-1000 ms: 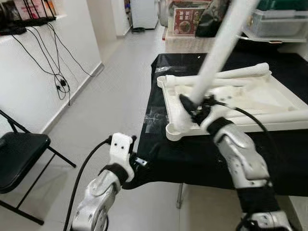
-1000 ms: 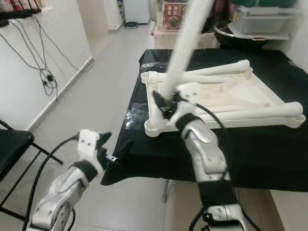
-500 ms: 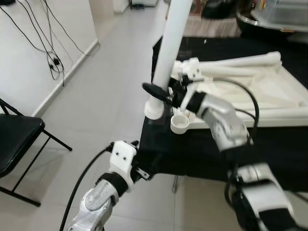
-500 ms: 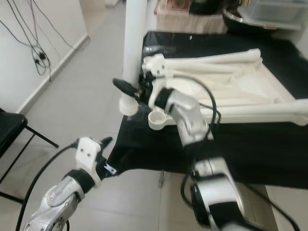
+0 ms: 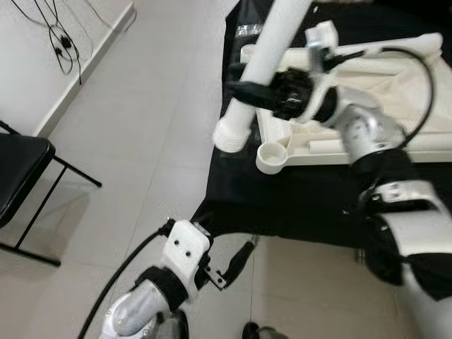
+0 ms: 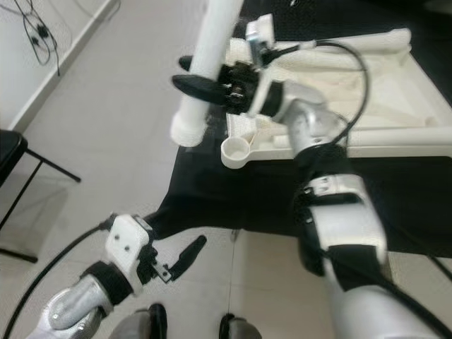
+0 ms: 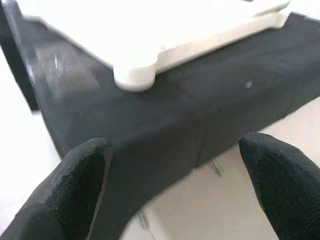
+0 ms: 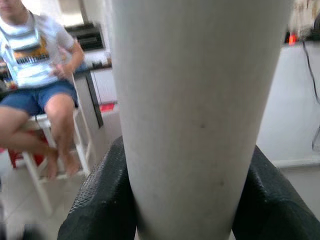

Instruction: Building children table

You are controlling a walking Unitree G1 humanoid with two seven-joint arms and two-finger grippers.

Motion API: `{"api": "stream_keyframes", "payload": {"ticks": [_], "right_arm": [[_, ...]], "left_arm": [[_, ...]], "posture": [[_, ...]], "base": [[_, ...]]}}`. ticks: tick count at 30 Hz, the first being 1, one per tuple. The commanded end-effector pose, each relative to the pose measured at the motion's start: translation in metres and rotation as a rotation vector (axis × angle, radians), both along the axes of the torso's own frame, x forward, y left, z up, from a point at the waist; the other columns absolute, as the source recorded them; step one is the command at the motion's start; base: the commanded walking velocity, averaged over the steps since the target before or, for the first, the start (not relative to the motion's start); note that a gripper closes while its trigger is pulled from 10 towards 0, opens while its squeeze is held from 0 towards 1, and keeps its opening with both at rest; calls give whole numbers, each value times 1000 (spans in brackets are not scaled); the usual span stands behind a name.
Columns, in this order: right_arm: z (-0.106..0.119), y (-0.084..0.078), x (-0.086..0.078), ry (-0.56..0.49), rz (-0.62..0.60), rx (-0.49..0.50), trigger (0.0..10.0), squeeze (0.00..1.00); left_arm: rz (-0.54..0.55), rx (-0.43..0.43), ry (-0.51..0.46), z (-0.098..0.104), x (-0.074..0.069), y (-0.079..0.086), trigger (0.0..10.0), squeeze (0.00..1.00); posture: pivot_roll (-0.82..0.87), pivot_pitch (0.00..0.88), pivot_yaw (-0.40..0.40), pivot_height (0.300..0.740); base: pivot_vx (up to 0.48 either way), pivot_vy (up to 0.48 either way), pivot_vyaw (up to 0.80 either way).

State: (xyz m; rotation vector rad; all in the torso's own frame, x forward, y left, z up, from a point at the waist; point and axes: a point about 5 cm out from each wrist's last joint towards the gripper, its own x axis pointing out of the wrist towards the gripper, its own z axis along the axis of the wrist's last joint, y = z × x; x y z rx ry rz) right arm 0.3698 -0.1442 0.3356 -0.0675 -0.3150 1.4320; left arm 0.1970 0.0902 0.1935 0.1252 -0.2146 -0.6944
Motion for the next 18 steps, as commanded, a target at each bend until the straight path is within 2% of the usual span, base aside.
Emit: {"api": "stream_keyframes", "payload": {"ticks": [1, 4, 10, 14, 18], "right_arm": [[-8, -7, -1, 5, 13, -63, 10000, 0], [-6, -23, -4, 0, 34, -71, 10000, 0], [1, -29, -7, -50, 42, -97, 10000, 0], [12, -30, -9, -112, 41, -135, 10000, 0], [27, -36, -12, -174, 22, -120, 10000, 0]], "left_arm": [[-25, 27, -2, 3, -4, 0, 10000, 0], [-23, 45, -58, 20, -2, 4, 10000, 0], [-30, 60, -83, 27, -4, 5, 10000, 0], [-32, 65, -92, 31, -8, 5, 10000, 0], [-32, 75, -93, 33, -10, 6, 10000, 0]], "posture": [[170, 382, -53, 740], [183, 392, -33, 740], [193, 393, -19, 740], [201, 392, -15, 740], [213, 386, -12, 740]], "base": [[0, 0, 0], [0, 0, 0], [0, 0, 0], [0, 0, 0], [0, 0, 0]]}}
